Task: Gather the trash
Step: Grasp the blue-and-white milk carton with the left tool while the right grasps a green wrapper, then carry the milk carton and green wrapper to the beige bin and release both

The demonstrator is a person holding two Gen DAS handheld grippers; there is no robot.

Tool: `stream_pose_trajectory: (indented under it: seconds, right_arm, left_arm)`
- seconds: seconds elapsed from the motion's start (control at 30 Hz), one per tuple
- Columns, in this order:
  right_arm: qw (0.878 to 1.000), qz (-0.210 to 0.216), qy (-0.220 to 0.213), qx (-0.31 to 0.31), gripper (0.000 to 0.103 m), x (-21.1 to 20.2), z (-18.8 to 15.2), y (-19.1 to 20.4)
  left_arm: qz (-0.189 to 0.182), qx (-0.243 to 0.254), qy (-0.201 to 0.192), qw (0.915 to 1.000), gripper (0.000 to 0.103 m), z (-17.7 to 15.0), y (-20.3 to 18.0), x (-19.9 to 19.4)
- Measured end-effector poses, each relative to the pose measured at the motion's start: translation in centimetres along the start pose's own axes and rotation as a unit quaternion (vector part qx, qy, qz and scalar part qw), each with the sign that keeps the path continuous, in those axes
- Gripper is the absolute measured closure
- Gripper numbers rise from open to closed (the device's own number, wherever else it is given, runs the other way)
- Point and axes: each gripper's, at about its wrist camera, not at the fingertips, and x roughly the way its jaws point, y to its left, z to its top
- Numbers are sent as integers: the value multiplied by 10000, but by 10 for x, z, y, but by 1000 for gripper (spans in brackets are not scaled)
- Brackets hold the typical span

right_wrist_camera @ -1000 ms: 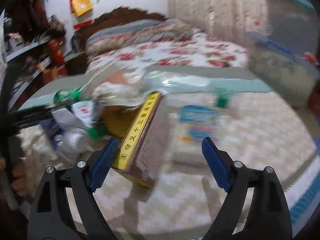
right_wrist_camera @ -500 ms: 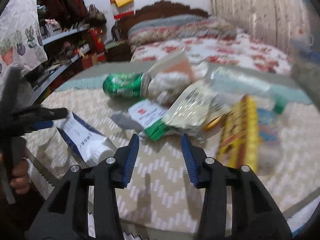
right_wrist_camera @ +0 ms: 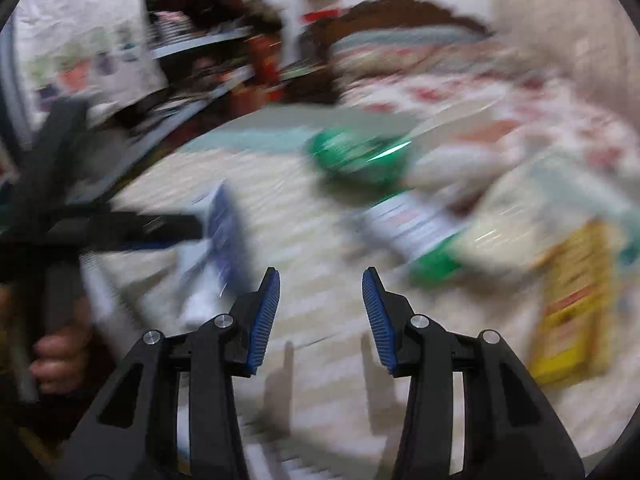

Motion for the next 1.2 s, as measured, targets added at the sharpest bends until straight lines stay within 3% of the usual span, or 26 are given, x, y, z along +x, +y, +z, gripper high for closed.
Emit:
stream_pose_trajectory:
  seconds: [0.07, 0.13, 0.2, 0.27, 0.3, 0.37, 0.4, 0.43, 0.53, 0.6, 0.7, 0.8, 0.87, 0.93, 0.97, 1.0, 1.03, 1.1, 1.13, 1.17, 1.2]
  right_arm:
    - [9978, -536, -36, -385, 43, 6, 9, -1]
    - [9934, -732, 301, -825, 16, 25, 18, 0]
    - [9877, -828, 643, -1159, 12, 44, 20, 5]
    - [9805, -1107, 890, -1356, 14, 62, 21, -1]
    - [9789, -1180, 1012, -1326, 27, 71, 23, -5]
    - [9825, -1076, 1075, -1077, 80, 75, 30, -14]
    - [9860, -882, 1189, -772, 84, 73, 34, -21]
    - [9929, -400, 1090, -246, 87, 61, 36, -31]
    - [9942, 537, 777, 513, 87, 27, 34, -45]
    - [9830, 1351, 604, 1083, 87, 0, 24, -56]
    - [9619, 1980, 549, 1802, 87, -20, 2, -77]
    - [9494, 1968, 641, 2361, 87, -31, -27, -93]
    - [9525, 1593, 773, 2479, 84, -34, -46, -100]
    - [9476, 1551, 852, 2661, 83, -34, -59, -104]
    - [9440, 1612, 912, 2731, 83, -32, -64, -107]
    - [9407, 1659, 981, 2792, 74, -30, -68, -107]
    - [9398, 1662, 1012, 2810, 57, -26, -70, -106]
    - [9421, 1678, 825, 2782, 43, -30, -75, -101]
    - [9456, 1590, 771, 2731, 44, -26, -73, -97]
    - [9533, 1450, 753, 2539, 48, -29, -73, -90]
    - [9556, 1440, 763, 2456, 68, -29, -74, -87]
  left_arm:
    - [120, 227, -13, 9997, 9, -2, -12, 2]
    - [269, 453, 36, 9986, 9, -4, -20, 6]
    - [338, 605, 98, 9975, 9, -6, -28, 12]
    - [459, 708, 195, 9962, 9, -7, -31, 23]
    - [468, 711, 209, 9962, 11, -8, -30, 26]
    - [399, 701, 199, 9965, 19, -8, -28, 32]
    - [369, 696, 166, 9968, 22, -7, -28, 32]
    - [309, 726, 127, 9968, 30, -6, -28, 31]
    - [228, 852, 37, 9961, 43, -7, -29, 26]
    - [182, 965, -23, 9952, 48, -9, -28, 20]
    - [-89, 1228, -101, 9923, 49, -16, -31, 13]
    - [-242, 1566, -79, 9873, 49, -26, -39, 11]
    - [-89, 1672, -18, 9859, 47, -29, -41, 15]
    - [-16, 1630, -5, 9866, 45, -28, -41, 17]
    - [65, 1610, -3, 9869, 38, -29, -40, 18]
    - [213, 1616, -9, 9866, 33, -29, -42, 19]
    - [414, 1658, -46, 9853, 29, -29, -44, 21]
    - [516, 1707, -51, 9840, 28, -33, -44, 21]
    - [517, 1713, -28, 9839, 32, -34, -44, 22]
    - [409, 1716, -6, 9843, 48, -34, -44, 21]
    - [245, 1736, 35, 9845, 51, -34, -45, 21]
